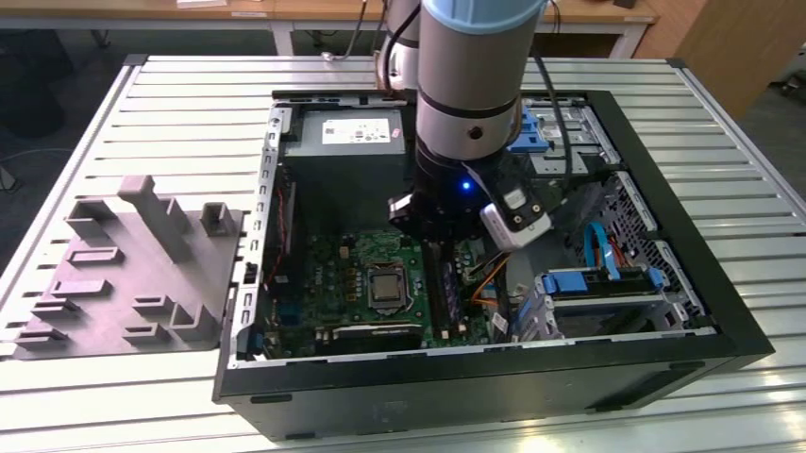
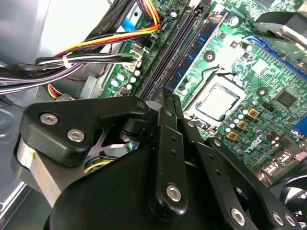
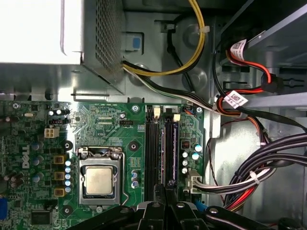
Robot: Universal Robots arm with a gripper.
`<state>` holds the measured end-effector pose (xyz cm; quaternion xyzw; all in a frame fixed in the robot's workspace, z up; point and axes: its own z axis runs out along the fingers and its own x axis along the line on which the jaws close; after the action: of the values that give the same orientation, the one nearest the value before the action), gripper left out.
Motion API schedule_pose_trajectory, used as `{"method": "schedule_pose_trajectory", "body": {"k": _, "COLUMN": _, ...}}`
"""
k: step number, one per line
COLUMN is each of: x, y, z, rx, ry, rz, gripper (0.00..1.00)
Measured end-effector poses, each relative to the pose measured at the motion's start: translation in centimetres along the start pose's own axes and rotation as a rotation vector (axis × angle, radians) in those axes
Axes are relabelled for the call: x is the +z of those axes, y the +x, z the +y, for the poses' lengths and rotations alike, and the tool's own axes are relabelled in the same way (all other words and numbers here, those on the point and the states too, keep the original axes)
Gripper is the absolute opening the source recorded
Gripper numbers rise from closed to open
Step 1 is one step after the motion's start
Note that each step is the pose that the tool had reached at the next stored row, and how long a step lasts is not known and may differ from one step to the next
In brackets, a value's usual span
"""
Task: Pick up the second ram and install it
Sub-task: 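Insert the second ram into the second slot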
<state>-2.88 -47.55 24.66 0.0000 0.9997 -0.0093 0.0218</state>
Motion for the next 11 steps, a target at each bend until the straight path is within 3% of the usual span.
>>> {"method": "schedule_pose_trajectory", "body": {"k": 5, "x": 0.27, "y": 0.41, "z": 0.01, "rx": 0.000, "ry": 0.0000, "rz": -0.0088, "gripper": 0.12}}
{"method": "schedule_pose_trajectory", "body": {"k": 11, "x": 0.73, "y": 0.73, "z": 0.01, "rx": 0.000, "ry": 0.0000, "rz": -0.0117, "gripper": 0.12}}
